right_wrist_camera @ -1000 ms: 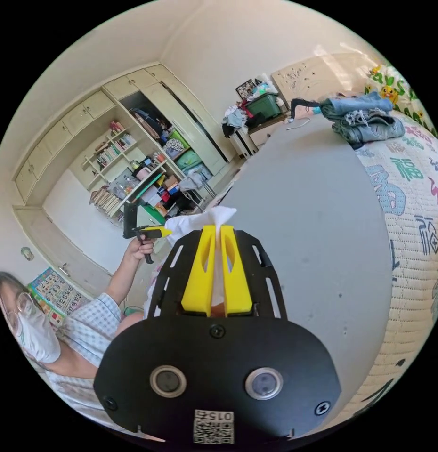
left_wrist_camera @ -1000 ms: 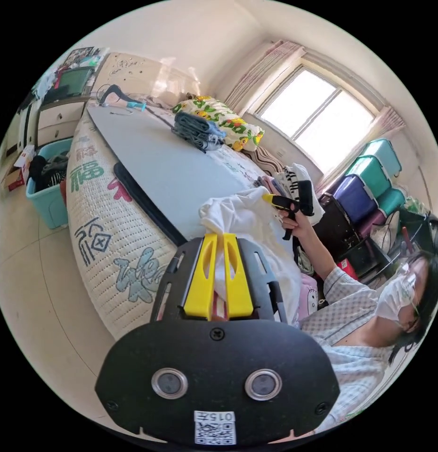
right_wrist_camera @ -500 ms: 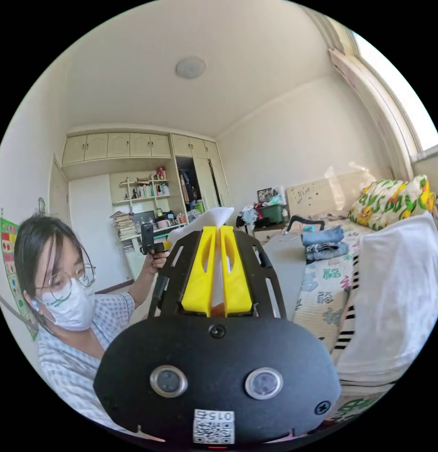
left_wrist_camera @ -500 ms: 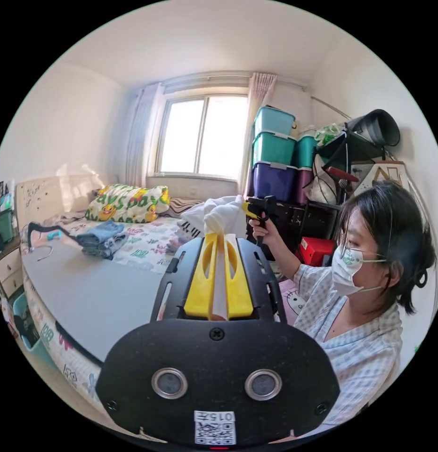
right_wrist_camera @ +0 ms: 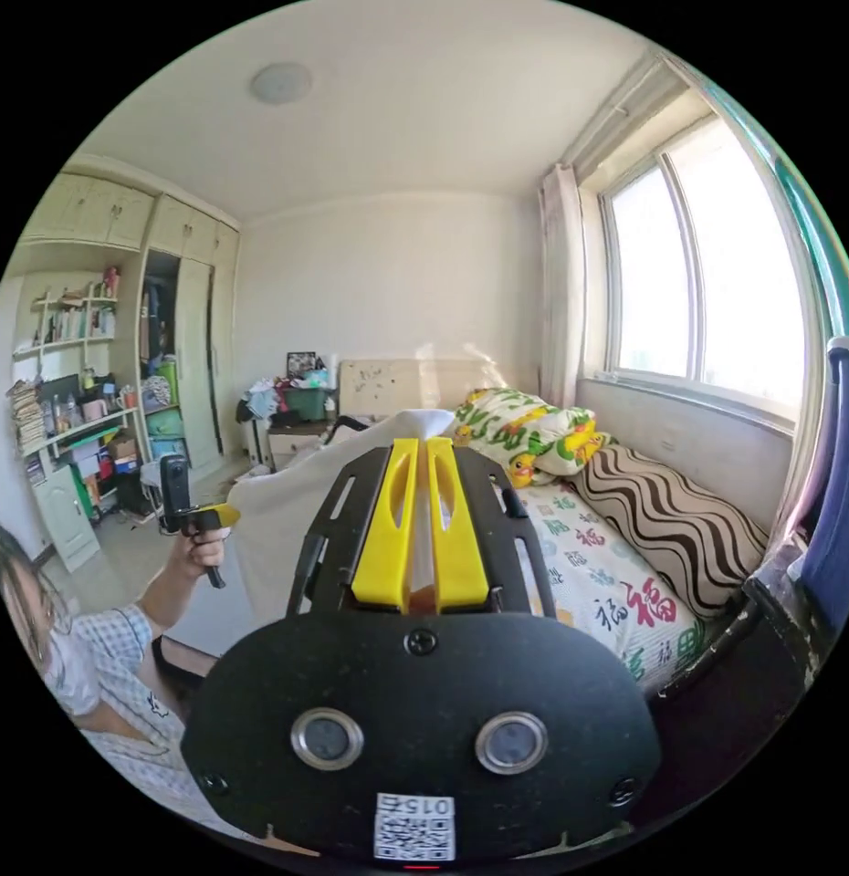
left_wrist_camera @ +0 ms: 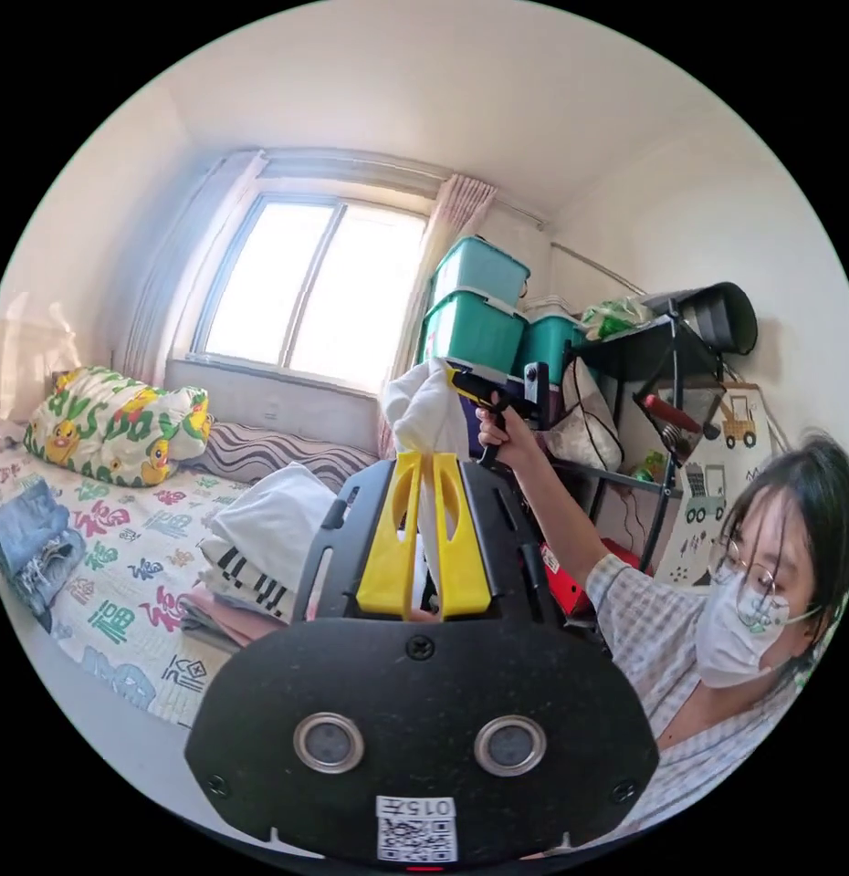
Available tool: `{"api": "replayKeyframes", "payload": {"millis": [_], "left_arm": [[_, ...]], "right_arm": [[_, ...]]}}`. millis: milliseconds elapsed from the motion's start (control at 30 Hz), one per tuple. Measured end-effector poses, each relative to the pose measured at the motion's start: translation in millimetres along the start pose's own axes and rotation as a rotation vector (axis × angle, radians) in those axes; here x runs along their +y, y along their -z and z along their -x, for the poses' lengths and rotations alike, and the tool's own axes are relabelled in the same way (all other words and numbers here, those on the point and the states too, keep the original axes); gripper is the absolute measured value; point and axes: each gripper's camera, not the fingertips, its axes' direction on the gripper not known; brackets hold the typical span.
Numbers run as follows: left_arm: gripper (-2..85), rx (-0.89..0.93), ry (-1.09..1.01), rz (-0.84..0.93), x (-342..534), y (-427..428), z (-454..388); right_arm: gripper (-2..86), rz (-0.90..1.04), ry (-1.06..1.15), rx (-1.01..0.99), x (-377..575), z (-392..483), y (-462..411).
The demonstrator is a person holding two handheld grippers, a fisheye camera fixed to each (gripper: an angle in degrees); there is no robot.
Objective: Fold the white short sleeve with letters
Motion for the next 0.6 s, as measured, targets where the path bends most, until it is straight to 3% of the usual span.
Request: {"api": "replayKeyframes", "payload": {"millis": [133, 200, 267, 367, 433, 467, 533, 600], "left_arm": [[0.1, -0.173, 0.157, 0.026, 19, -60, 104], [0.2, -0.326, 0.221, 0.091, 37, -81, 144], [0.3, -0.357, 0.250, 0.116, 52, -90, 176], [0.0, -0.270, 0.286, -0.078, 49, -73, 219], [-0.6, -0.218, 0.388, -0.440, 68, -38, 260], [-0.6, -0.228, 0.461, -0.500, 77, -33, 272], [-0.7, -0.298, 0.636, -0.521, 106, -36, 312], [-0.6, -0.386, 0.646, -0.441, 115, -48, 329]], "right_arm": [[1.2, 0.146, -0.127, 0.056, -8, -46, -130], [3.1, 0.323, -0.243, 0.086, 8, -69, -220], [4.8, 0.419, -0.272, 0.143, 10, -72, -263], [6.3, 0.376, -0.181, 0.288, -31, -47, -282], [5.8, 0.289, -0.080, 0.400, -61, -19, -286], [4.3, 0.225, -0.012, 0.455, -78, 3, -291], [2.0, 0.174, 0.089, 0.463, -98, 32, -312], [0.3, 0.283, 0.178, 0.348, -116, 61, -370]]}}
